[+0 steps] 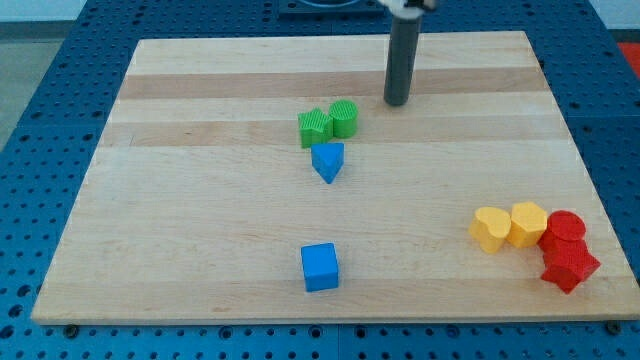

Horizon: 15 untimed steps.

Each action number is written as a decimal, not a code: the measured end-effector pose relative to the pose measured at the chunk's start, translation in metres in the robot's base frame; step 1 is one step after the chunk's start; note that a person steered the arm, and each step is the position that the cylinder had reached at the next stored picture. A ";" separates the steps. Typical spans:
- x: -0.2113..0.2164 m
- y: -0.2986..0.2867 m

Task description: Slide blue triangle towards blue cube

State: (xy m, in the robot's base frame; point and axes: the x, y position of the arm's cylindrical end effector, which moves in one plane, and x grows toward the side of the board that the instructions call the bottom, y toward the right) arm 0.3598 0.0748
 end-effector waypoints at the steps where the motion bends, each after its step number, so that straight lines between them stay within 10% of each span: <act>1: 0.032 -0.023; 4: 0.038 -0.081; 8: 0.157 -0.089; 15: 0.149 -0.071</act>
State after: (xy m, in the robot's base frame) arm 0.5089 0.0038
